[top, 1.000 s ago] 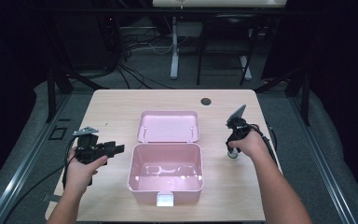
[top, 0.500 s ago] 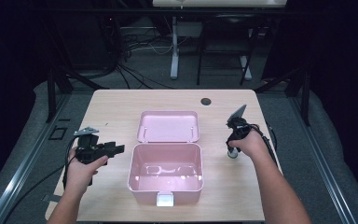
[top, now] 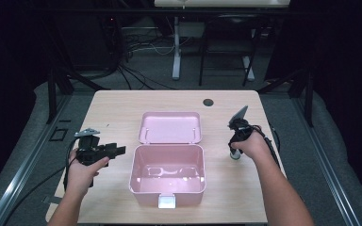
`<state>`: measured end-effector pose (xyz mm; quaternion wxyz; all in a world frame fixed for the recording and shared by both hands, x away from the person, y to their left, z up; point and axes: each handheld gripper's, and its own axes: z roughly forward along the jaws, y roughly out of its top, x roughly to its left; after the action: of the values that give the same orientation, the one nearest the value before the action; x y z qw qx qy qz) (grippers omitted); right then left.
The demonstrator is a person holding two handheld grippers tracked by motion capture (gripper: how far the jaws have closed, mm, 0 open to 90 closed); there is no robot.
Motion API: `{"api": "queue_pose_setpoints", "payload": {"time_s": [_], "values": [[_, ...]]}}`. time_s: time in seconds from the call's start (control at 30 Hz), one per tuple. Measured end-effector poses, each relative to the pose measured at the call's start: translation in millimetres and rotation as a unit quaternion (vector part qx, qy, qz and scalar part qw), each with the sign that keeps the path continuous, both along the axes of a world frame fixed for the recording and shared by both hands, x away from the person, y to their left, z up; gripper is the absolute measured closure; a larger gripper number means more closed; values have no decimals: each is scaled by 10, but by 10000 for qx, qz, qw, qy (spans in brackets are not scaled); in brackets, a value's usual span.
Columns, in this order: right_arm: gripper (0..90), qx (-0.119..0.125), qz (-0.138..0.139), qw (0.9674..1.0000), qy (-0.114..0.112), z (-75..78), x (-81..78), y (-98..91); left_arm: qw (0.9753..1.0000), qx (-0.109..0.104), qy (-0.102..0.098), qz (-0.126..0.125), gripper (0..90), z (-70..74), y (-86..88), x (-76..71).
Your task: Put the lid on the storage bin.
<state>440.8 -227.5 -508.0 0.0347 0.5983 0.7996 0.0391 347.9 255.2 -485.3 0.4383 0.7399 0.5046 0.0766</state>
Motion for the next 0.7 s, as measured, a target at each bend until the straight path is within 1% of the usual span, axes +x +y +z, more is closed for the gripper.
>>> {"api": "queue_pose_setpoints", "payload": {"time_s": [0.1, 0.27, 0.3, 0.37, 0.4, 0.47, 0.5, 0.53, 0.67, 0.7], "values": [[501, -32, 56, 10000, -19, 2, -5, 3, 10000, -15, -7, 8, 475, -2, 2, 1], [502, 1, 65, 9999, -135, 23, -15, -8, 10000, -6, 4, -1, 475, -5, -3, 1], [502, -12, 66, 9999, -88, 39, -15, -11, 10000, -5, 3, -4, 475, -6, -4, 2], [502, 11, 41, 10000, -66, 56, -21, -11, 10000, -6, 4, -5, 475, -6, -6, 3], [502, 28, 97, 9999, -95, 58, -21, -22, 10000, -5, 4, -3, 475, -8, -7, 3], [502, 59, 85, 9999, -102, 67, -28, -23, 10000, -4, 5, -6, 475, -10, -8, 4], [502, 79, 93, 9998, -140, 67, -33, -25, 10000, -3, 3, -3, 475, -11, -9, 5], [502, 63, 70, 9999, -70, 85, -38, -22, 10000, -10, 8, -1, 475, -12, -10, 4], [502, 155, 91, 9997, -144, 115, -58, -27, 10000, -9, 6, -2, 475, -13, -9, 5], [502, 104, 133, 9998, -88, 138, -59, -26, 10000, -10, 9, -4, 475, -13, -7, 5]]}}
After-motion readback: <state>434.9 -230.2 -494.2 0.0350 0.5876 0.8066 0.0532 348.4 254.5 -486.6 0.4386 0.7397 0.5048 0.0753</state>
